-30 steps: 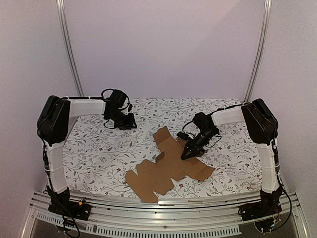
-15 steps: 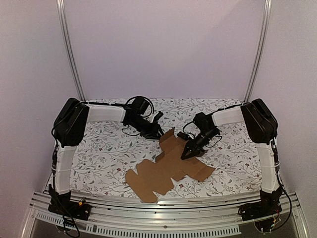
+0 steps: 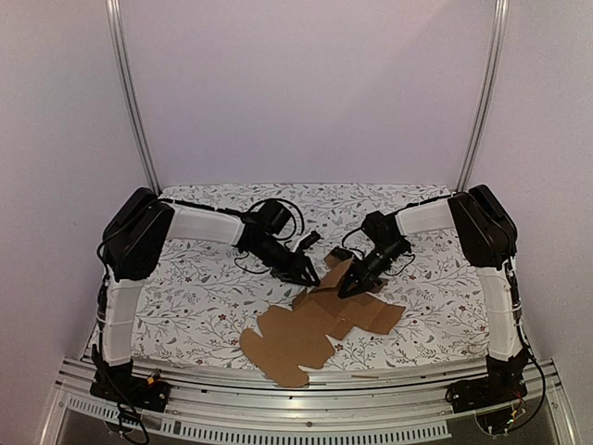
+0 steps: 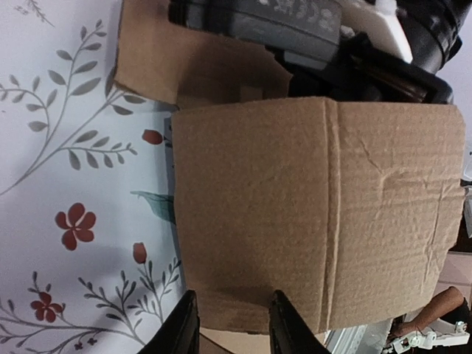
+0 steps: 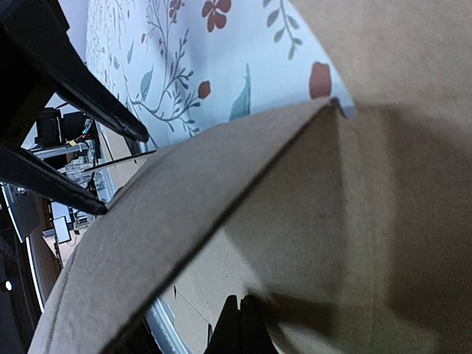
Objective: Fold the paper box
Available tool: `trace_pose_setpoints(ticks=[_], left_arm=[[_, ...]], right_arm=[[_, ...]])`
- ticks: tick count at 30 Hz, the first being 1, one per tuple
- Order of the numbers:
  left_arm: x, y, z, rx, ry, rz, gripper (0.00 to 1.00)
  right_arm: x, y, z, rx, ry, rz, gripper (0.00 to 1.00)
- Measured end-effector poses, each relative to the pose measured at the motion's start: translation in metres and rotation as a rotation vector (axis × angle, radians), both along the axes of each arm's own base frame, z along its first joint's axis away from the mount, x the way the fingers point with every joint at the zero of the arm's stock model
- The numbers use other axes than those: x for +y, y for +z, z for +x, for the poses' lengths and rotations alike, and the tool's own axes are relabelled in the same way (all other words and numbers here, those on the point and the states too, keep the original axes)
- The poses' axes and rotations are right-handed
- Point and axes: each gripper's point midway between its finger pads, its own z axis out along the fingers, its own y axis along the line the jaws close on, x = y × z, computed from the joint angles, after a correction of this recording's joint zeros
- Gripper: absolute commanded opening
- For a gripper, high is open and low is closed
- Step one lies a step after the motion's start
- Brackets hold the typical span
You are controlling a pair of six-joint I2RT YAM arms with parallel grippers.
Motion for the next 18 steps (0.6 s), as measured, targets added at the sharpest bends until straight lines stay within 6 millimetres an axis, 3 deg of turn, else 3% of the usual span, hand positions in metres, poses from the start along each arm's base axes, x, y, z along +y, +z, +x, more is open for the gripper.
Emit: trace_pose_setpoints(ticks=[7,18], left_arm=[[0.001,-0.002,-0.003,-0.043,0.015,0.048,0.36],[-0.008,-0.008,-0.008,-0.105,0.030,0.119,0.35]], right_arm=[[0.001,0.000,-0.001,0.029,0.001,0.012,0.01],[-0.011,0.007,0.002,-0.023,0.041,-0.035,0.19]])
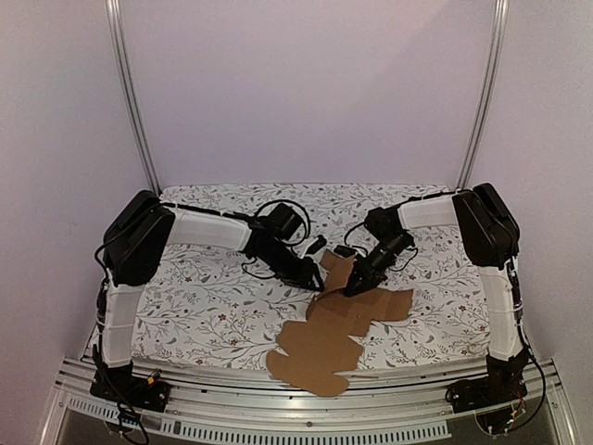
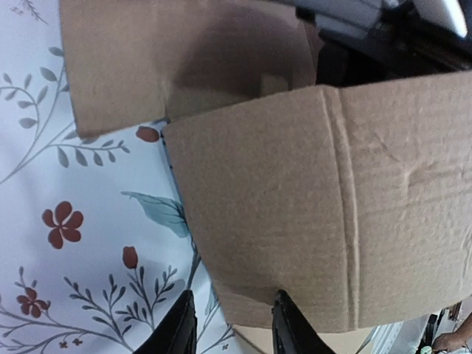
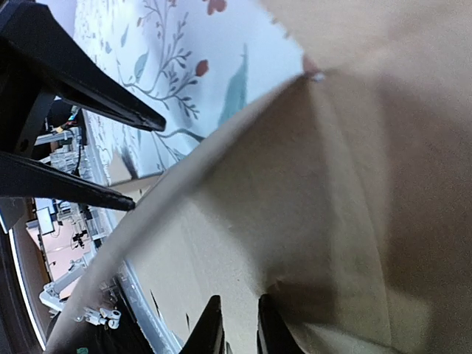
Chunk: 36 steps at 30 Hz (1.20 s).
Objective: Fold the paper box
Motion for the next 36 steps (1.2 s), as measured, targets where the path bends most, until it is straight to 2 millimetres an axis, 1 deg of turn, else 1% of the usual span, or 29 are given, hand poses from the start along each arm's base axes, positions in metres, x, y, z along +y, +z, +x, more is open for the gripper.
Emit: trace_pose_setpoints(ticks=[5,7,13,17,19,23,25,26,28,32,34,36], left_arm=[[-0.004,-0.007,-0.008,-0.008,-0.011,0.025,0.35],[-0.006,-0.009,-0.010,-0.011,-0.015,0.032,0.34],[-0.008,-0.009,-0.011,-0.020,-0.010,0.037,0.32],[-0.010,-0.009,-0.012,-0.033,-0.007,0.039,0.31],[-0.011,-0.006,-0.013,-0.038,-0.008,0.036,0.31],[-0.017,0.006,-0.013,-0.065,-0.014,0.010,0.31],[-0.021,0.009,-0.012,-0.077,-0.015,-0.005,0.31],[-0.022,0.010,-0.012,-0.079,-0.014,-0.009,0.31],[-0.023,0.011,-0.012,-0.083,-0.016,-0.015,0.31],[-0.030,0.017,-0.012,-0.099,-0.025,-0.035,0.32],[-0.036,0.023,-0.012,-0.112,-0.034,-0.052,0.32],[-0.044,0.030,-0.014,-0.130,-0.050,-0.071,0.33]], right_arm=[[-0.031,0.005,0.005,-0.105,0.033,-0.105,0.30],[-0.044,0.007,0.006,-0.146,0.047,-0.157,0.32],[-0.069,0.008,0.002,-0.218,0.095,-0.259,0.32],[-0.083,0.015,-0.001,-0.251,0.111,-0.301,0.31],[-0.090,0.026,0.000,-0.283,0.106,-0.310,0.31],[-0.106,0.052,0.007,-0.363,0.071,-0.315,0.24],[-0.116,0.060,0.009,-0.391,0.059,-0.325,0.20],[-0.119,0.060,0.008,-0.395,0.057,-0.329,0.18],[-0.126,0.054,0.003,-0.388,0.063,-0.343,0.15],[-0.138,0.031,-0.020,-0.320,0.091,-0.388,0.10],[-0.142,0.022,-0.025,-0.299,0.100,-0.405,0.08],[-0.144,0.015,-0.025,-0.289,0.103,-0.421,0.07]])
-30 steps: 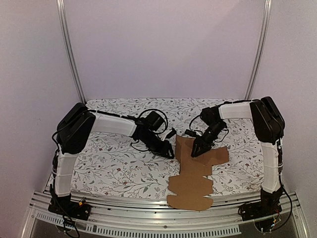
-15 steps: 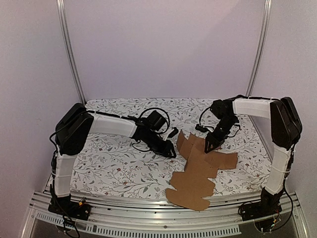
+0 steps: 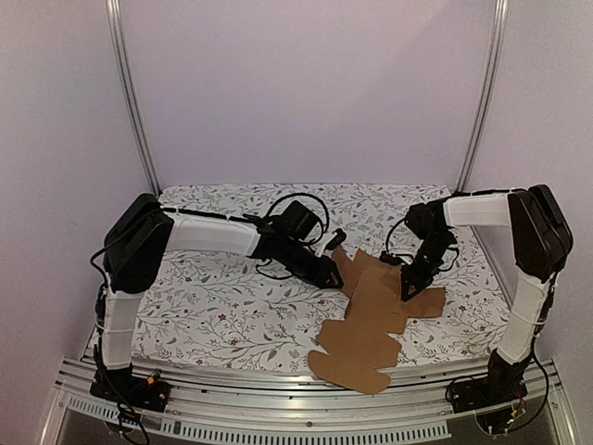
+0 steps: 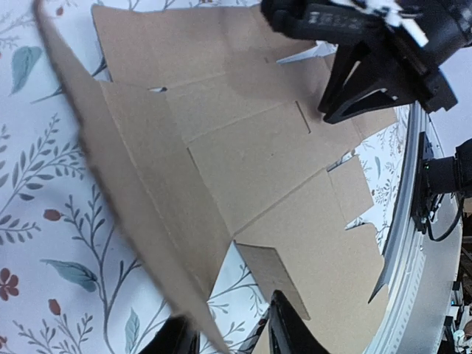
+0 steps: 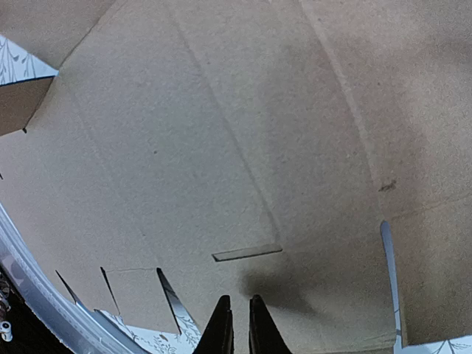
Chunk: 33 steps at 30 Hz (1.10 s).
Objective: Fold the paper box
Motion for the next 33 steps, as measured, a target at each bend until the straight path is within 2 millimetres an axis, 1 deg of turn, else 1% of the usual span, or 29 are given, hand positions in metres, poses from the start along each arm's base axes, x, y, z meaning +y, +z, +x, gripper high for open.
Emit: trace_pose_setpoints(ticks=[4,10,15,17,19,21,28,33], left_arm=[[-0.014,0.010,-0.008,-0.042,-0.048,-0.026,0.37],[-0.035,0.028,-0.024,-0.113,-0.140,-0.064,0.40],[-0.051,0.046,-0.023,-0.175,-0.180,-0.092,0.42],[-0.057,0.049,-0.021,-0.197,-0.190,-0.095,0.43],[-0.061,0.048,-0.019,-0.213,-0.196,-0.087,0.43],[-0.065,0.041,-0.021,-0.220,-0.209,-0.073,0.43],[-0.073,0.007,-0.025,-0.195,-0.242,-0.035,0.42],[-0.080,0.003,-0.027,-0.180,-0.256,-0.054,0.42]], right_arm=[[-0.003,-0.012,0.005,-0.004,-0.002,-0.027,0.06],[-0.003,-0.013,0.017,-0.027,-0.025,-0.049,0.04],[-0.003,-0.013,0.023,-0.034,-0.047,-0.065,0.03],[-0.003,-0.013,0.026,-0.036,-0.055,-0.070,0.02],[-0.002,-0.013,0.030,-0.036,-0.066,-0.073,0.02],[-0.001,-0.013,0.032,-0.038,-0.071,-0.074,0.01],[0.000,-0.013,0.033,-0.031,-0.088,-0.073,0.01],[0.002,-0.014,0.033,-0.023,-0.096,-0.064,0.02]])
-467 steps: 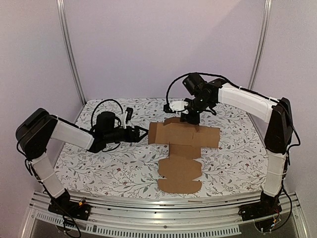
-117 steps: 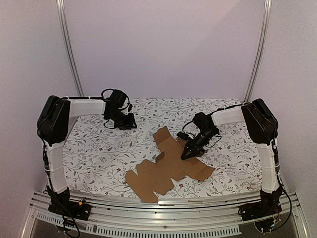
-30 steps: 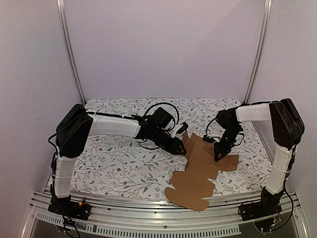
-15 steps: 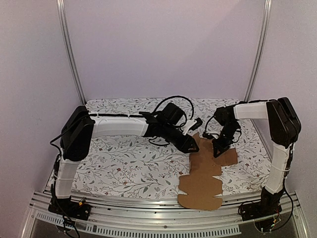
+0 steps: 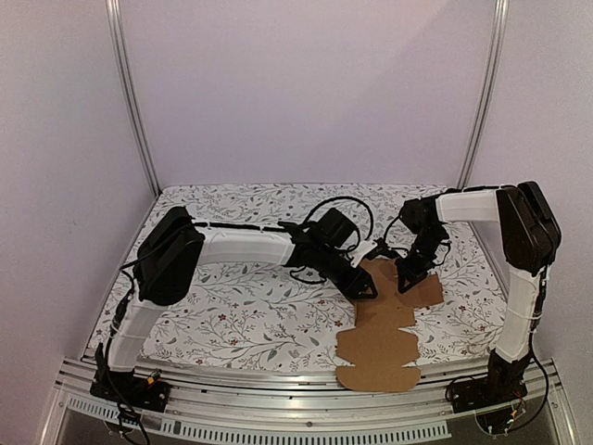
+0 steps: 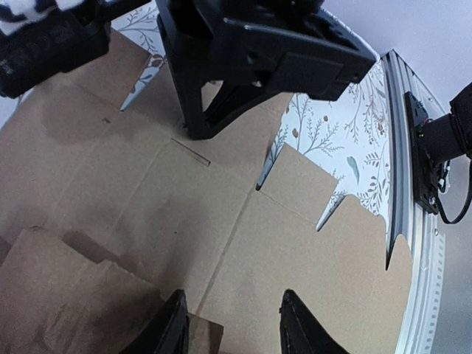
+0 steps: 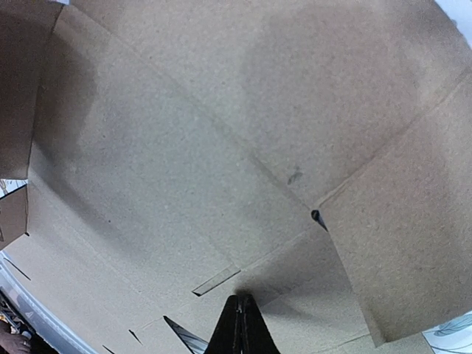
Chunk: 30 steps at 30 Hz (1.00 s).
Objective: Fold the paper box
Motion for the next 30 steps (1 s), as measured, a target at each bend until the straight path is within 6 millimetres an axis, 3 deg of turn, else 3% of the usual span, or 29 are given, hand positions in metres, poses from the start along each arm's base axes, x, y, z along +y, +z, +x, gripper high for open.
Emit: trace_pose_setpoints(ticks=[5,8,10,15,17,19,22,26,27,30], left_arm=[[-0.003,0.002,-0.002,0.006,-0.007,-0.015,0.45],[0.012,0.008,-0.006,-0.019,0.018,0.005,0.51],[0.030,0.021,-0.006,-0.061,0.066,0.029,0.52],[0.068,0.088,0.023,-0.142,0.312,0.005,0.54],[0.078,0.097,0.036,-0.104,0.407,-0.016,0.56],[0.087,0.084,0.045,-0.040,0.482,-0.014,0.56],[0.100,0.037,0.047,0.076,0.576,0.038,0.56],[0.111,-0.032,0.033,0.247,0.648,0.087,0.56],[0.107,-0.036,0.031,0.271,0.646,0.060,0.57],[0.087,-0.022,0.032,0.349,0.634,-0.063,0.56]], right_arm=[[0.002,0.000,-0.001,0.004,0.000,0.010,0.02],[0.003,0.001,-0.001,0.006,0.000,0.016,0.02],[0.003,0.001,-0.001,0.007,-0.001,0.019,0.02],[0.004,0.001,-0.001,0.009,-0.001,0.024,0.03],[0.005,0.001,-0.002,0.011,-0.001,0.028,0.03],[0.005,0.000,-0.002,0.015,-0.002,0.030,0.03],[0.006,0.000,-0.002,0.018,-0.002,0.036,0.03],[0.007,0.001,-0.003,0.021,-0.003,0.043,0.03],[0.007,0.001,-0.003,0.021,-0.003,0.043,0.03],[0.008,0.001,-0.003,0.022,-0.003,0.046,0.03]])
